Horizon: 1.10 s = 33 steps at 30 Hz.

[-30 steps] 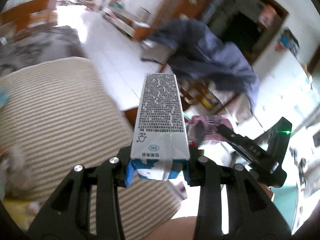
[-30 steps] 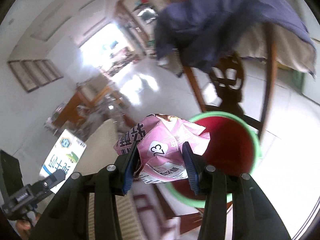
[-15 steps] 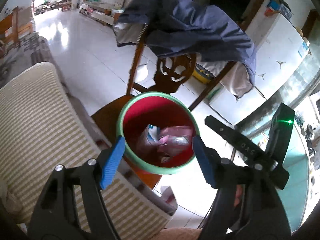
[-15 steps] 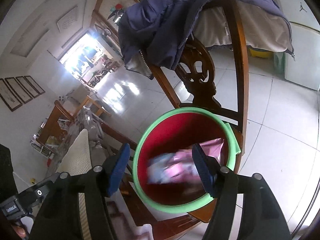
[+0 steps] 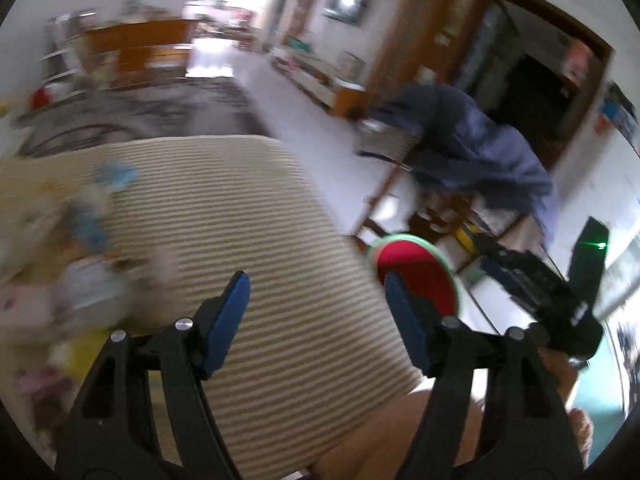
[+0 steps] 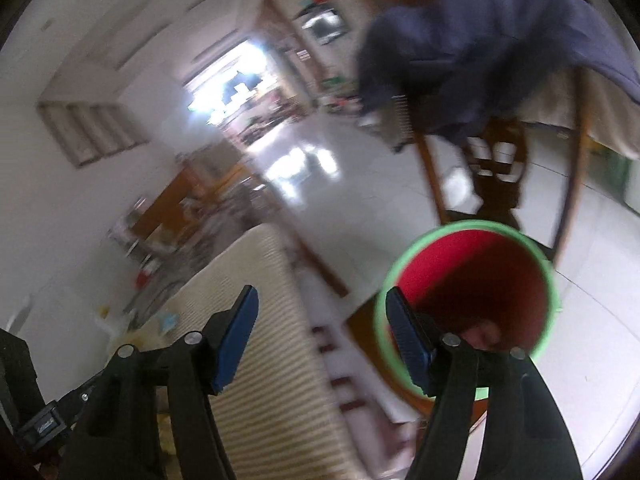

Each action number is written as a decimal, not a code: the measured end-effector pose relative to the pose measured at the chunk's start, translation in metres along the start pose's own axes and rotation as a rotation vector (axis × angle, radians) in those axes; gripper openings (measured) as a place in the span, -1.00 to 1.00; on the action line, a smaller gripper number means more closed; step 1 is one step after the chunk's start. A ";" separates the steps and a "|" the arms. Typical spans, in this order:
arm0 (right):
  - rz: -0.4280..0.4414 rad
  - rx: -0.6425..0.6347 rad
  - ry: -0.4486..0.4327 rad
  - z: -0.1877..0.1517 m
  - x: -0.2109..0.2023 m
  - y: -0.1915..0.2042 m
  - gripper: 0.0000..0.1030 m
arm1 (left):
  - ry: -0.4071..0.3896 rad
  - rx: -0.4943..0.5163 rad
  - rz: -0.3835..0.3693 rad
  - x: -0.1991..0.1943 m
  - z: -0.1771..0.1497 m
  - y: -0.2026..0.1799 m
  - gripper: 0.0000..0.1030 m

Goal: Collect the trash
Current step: 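Move both tools back over the trash on the bed cover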

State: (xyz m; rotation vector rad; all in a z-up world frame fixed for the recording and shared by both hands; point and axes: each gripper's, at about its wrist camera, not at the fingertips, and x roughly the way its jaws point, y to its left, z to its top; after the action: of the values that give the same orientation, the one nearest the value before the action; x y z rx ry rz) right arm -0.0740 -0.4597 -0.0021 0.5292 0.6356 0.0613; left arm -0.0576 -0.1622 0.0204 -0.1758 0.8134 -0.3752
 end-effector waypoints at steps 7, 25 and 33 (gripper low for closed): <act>0.135 -0.140 0.082 -0.015 0.006 0.080 0.43 | 0.079 -0.148 0.319 -0.068 -0.034 0.114 0.55; 0.405 -0.425 0.700 -0.174 0.100 0.237 0.42 | 0.300 -0.412 0.350 -0.050 -0.086 0.207 0.62; 0.376 -0.471 0.690 -0.186 0.126 0.251 -0.65 | 0.362 -0.348 0.398 -0.024 -0.083 0.193 0.62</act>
State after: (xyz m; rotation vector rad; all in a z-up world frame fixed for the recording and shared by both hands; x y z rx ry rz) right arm -0.0539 -0.1315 -0.0747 0.1490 1.1455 0.7556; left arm -0.0841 0.0240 -0.0765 -0.2681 1.2431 0.1196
